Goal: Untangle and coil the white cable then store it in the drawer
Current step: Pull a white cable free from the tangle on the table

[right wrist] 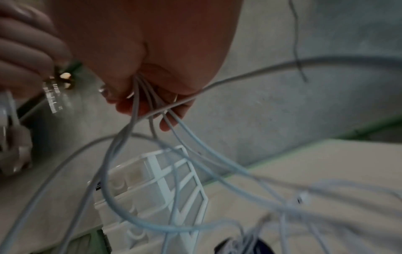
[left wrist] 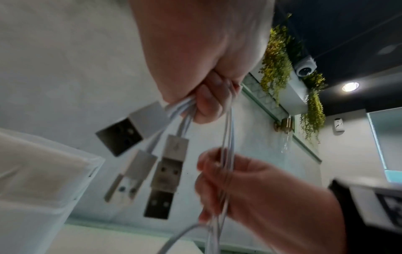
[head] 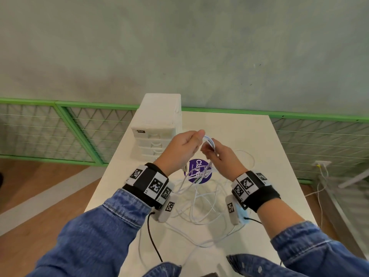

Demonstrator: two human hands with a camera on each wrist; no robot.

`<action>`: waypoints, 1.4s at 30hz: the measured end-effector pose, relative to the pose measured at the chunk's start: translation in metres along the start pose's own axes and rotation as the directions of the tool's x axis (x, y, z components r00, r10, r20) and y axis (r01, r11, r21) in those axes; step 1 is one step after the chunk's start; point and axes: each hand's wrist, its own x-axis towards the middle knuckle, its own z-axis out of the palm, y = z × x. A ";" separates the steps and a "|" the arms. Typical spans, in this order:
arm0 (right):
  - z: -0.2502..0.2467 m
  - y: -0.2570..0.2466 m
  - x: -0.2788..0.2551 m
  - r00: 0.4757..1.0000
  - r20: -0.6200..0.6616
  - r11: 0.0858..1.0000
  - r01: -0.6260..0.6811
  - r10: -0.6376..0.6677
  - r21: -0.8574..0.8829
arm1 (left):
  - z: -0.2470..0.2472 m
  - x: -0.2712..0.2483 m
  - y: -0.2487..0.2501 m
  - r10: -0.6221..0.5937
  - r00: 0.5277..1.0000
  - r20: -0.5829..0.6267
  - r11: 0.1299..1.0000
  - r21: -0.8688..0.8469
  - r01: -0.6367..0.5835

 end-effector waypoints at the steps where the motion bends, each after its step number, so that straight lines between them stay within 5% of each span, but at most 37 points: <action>1: 0.004 0.006 -0.002 0.999 0.001 0.999 -0.039 0.039 -0.001 | 0.000 0.001 0.006 0.008 1.000 -0.015 0.999 -0.037 -0.009; 7: 0.023 0.058 -0.026 0.953 0.122 0.946 -0.250 0.279 -0.207 | -0.022 0.013 0.044 0.042 0.981 -0.188 0.964 -0.252 -0.089; 12: 0.011 0.066 -0.029 0.948 0.094 0.941 -0.283 0.303 -0.186 | -0.023 0.012 0.047 0.075 0.976 -0.206 0.977 -0.179 -0.113; 15: -0.002 0.044 -0.023 0.942 0.031 0.942 -0.335 0.335 0.002 | -0.020 0.013 0.045 0.093 0.983 -0.158 0.990 -0.093 -0.109; 18: -0.014 -0.002 -0.009 0.981 -0.136 0.981 -0.116 0.137 0.154 | -0.014 0.014 0.038 0.097 0.993 -0.073 0.993 0.073 -0.092; 21: -0.014 -0.031 0.008 0.990 -0.143 0.974 0.039 -0.006 0.223 | -0.007 0.015 0.032 0.084 0.995 -0.060 0.994 0.076 -0.080; 25: -0.012 -0.036 0.011 0.986 -0.165 0.960 0.036 0.011 0.277 | -0.011 0.015 0.023 0.037 0.999 -0.034 0.999 0.010 -0.037; 32: -0.026 -0.040 0.019 0.969 -0.246 0.960 0.091 -0.024 0.264 | -0.017 0.001 -0.003 -0.205 0.971 0.124 0.970 -0.107 0.219; 37: -0.020 -0.035 0.022 0.953 -0.302 0.967 0.091 -0.016 0.238 | -0.013 -0.002 0.005 -0.166 0.960 0.228 0.940 -0.258 0.223; 42: 0.009 -0.029 0.015 0.984 -0.177 0.972 0.076 -0.036 0.225 | -0.003 0.001 0.029 -0.014 0.982 0.190 0.848 -0.518 0.112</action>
